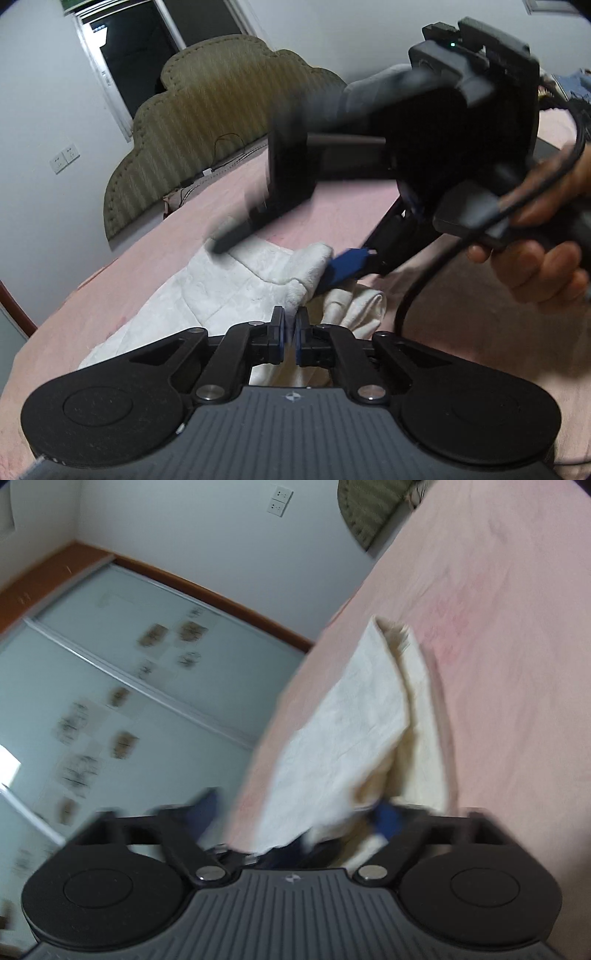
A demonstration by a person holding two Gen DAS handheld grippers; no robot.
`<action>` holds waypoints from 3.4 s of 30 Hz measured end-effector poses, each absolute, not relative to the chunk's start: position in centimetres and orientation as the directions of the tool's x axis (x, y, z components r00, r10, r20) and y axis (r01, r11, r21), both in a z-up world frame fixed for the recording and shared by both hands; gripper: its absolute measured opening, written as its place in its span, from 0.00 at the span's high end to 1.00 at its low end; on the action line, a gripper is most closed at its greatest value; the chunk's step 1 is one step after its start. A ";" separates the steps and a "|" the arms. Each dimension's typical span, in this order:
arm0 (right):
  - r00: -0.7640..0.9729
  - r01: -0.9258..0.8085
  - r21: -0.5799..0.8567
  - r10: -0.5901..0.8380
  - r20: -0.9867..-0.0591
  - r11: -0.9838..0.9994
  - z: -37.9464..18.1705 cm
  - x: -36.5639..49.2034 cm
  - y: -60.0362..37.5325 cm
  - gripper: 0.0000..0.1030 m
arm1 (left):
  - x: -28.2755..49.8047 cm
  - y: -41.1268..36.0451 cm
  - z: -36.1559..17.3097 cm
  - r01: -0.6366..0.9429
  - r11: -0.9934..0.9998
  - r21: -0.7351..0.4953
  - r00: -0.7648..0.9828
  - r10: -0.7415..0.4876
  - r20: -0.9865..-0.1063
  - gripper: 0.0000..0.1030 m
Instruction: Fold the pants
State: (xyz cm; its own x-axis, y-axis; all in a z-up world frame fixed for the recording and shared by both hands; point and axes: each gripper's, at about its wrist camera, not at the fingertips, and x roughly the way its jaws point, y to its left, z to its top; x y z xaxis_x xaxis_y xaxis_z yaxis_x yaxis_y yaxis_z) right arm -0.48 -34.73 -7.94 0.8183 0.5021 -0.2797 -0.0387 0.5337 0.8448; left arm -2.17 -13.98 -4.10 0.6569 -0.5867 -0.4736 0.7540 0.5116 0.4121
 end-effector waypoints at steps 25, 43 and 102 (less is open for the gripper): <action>0.764 -0.077 0.440 0.337 -0.551 0.895 -5.2 1.7 -30.8 0.86 | -1.9 -14.1 -4.5 0.812 0.481 0.330 0.582 -0.627 -0.517 0.95; 0.829 0.079 0.470 0.204 -0.521 0.879 -5.8 1.8 -34.4 0.39 | 9.8 0.6 -1.1 0.384 0.923 -0.007 0.751 -0.317 -0.579 0.25; 0.674 -0.263 0.660 0.623 -0.396 0.704 -7.3 9.3 -35.2 0.76 | 16.1 2.9 -4.7 0.484 0.762 -0.431 0.523 -0.646 -0.555 0.88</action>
State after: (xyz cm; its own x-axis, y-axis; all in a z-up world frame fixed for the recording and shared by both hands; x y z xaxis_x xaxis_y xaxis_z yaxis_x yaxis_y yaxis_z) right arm 9.32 -35.23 -7.32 0.6744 0.6233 -0.3958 -0.2633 0.7038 0.6598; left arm 16.10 2.91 -4.74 0.5230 -0.6464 -0.5555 0.4842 0.7617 -0.4305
